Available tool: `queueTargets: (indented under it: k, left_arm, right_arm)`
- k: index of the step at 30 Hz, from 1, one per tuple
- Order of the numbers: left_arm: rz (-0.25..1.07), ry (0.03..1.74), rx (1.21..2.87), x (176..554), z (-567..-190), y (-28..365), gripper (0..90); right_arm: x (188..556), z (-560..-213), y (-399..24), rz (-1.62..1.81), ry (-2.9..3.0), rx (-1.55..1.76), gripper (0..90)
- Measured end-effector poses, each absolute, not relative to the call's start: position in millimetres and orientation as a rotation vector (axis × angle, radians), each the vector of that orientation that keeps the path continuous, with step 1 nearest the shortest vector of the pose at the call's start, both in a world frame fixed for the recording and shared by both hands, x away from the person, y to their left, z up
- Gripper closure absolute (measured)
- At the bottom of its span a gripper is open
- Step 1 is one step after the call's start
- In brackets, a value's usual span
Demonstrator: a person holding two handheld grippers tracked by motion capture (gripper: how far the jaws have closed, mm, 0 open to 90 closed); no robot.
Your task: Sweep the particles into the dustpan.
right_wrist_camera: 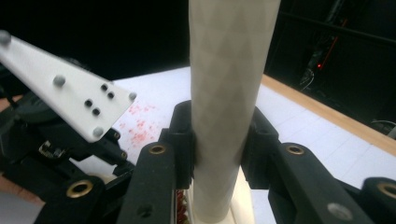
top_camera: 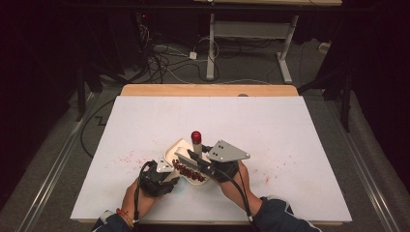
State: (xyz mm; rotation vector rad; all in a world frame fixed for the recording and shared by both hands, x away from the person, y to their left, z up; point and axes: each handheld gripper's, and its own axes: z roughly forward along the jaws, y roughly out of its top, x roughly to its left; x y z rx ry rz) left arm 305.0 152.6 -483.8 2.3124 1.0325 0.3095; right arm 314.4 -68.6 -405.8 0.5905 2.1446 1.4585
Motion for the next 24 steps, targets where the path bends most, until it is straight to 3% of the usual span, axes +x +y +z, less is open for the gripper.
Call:
queueTargets:
  k: [12, 24]
  left_arm:
    - [0.31, 1.028, 2.314, 305.3, -483.6, 153.0, 63.5]
    - [0.303, 1.033, 2.309, 306.0, -483.1, 153.5, 63.6]
  right_arm:
    - [315.2, -398.9, -95.5, 1.418, 2.161, 0.598, 70.5]
    - [300.7, -408.2, -85.6, 1.425, 2.245, 0.571, 70.5]
